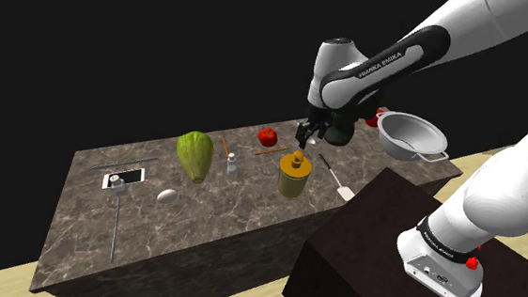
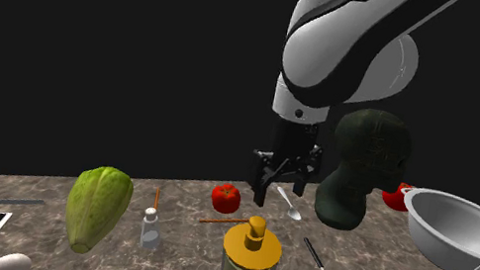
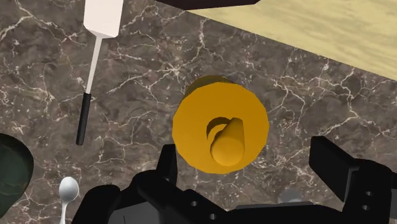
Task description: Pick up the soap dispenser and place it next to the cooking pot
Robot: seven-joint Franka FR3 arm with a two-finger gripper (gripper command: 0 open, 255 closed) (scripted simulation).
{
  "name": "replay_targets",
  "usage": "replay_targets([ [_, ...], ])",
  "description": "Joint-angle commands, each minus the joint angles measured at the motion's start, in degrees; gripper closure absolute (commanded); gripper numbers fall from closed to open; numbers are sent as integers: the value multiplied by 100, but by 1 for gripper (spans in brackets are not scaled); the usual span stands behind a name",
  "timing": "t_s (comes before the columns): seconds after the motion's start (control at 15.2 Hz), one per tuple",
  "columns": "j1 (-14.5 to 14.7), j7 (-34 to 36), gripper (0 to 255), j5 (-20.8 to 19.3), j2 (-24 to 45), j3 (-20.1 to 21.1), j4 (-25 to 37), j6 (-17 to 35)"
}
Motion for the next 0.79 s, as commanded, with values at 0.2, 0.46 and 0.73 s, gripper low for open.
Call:
replay_targets([
  [0.2, -15, 209, 0, -222, 1180, -26, 416, 753],
  [0.46, 6, 283, 0, -314, 1623, -66, 547, 1060],
  [0.73, 31, 332, 0, -382, 1922, -98, 549, 1354],
])
